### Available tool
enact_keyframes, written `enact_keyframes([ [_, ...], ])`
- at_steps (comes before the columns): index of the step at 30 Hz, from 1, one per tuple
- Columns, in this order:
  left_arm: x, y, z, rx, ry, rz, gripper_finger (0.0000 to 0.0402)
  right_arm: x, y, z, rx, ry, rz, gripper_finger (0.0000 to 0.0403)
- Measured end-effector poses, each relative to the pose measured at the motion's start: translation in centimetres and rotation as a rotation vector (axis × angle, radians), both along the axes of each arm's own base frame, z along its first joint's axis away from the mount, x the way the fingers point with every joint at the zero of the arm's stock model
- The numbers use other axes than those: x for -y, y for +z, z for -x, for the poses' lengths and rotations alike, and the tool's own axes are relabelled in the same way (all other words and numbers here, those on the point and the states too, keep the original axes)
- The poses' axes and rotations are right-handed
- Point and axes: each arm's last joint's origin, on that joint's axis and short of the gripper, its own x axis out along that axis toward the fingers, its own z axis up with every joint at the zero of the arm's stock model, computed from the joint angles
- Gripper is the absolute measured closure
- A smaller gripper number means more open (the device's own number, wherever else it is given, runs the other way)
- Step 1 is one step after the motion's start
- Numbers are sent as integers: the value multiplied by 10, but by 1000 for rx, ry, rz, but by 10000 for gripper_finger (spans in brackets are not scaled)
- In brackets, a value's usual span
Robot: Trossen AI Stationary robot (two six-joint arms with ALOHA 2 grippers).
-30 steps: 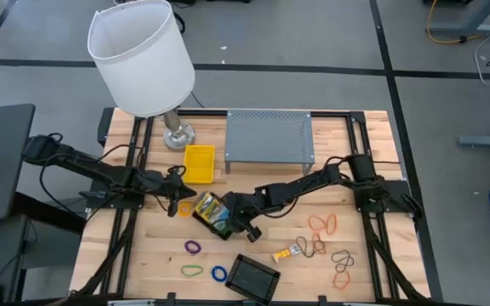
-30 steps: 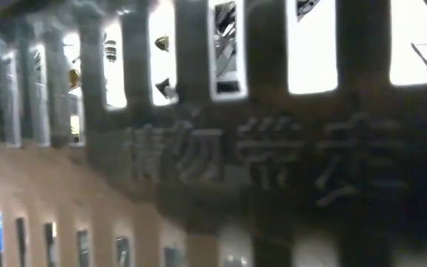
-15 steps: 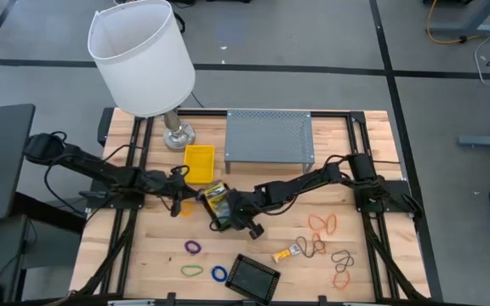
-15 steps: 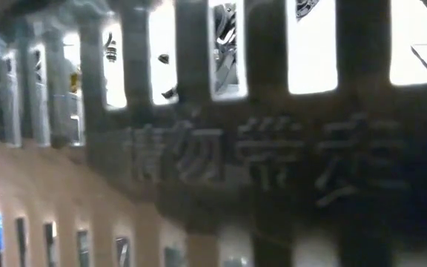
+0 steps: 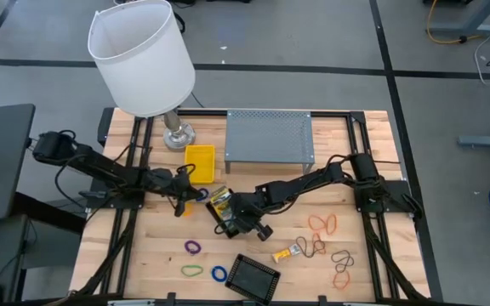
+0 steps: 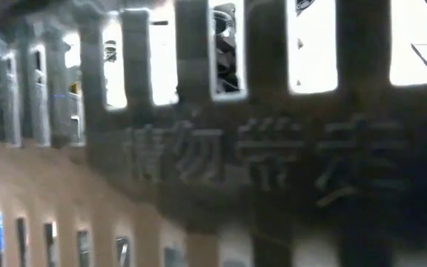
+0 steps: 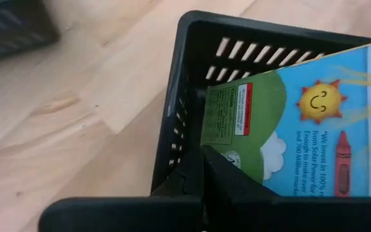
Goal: Pick & Place Office Desk Supplies
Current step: Put the large blue crayon box into the top black bin
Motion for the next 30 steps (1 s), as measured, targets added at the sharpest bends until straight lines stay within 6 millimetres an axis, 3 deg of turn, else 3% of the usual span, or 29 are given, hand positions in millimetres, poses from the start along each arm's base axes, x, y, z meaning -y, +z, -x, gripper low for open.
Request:
enact_keyframes([
  [14,7,2,-49,-43,-106,-7,395,-6,19,-3,-76,12,59,403],
  [30,10,-8,-54,-92,-159,31,395,-10,20,-12,66,-83,250,403],
])
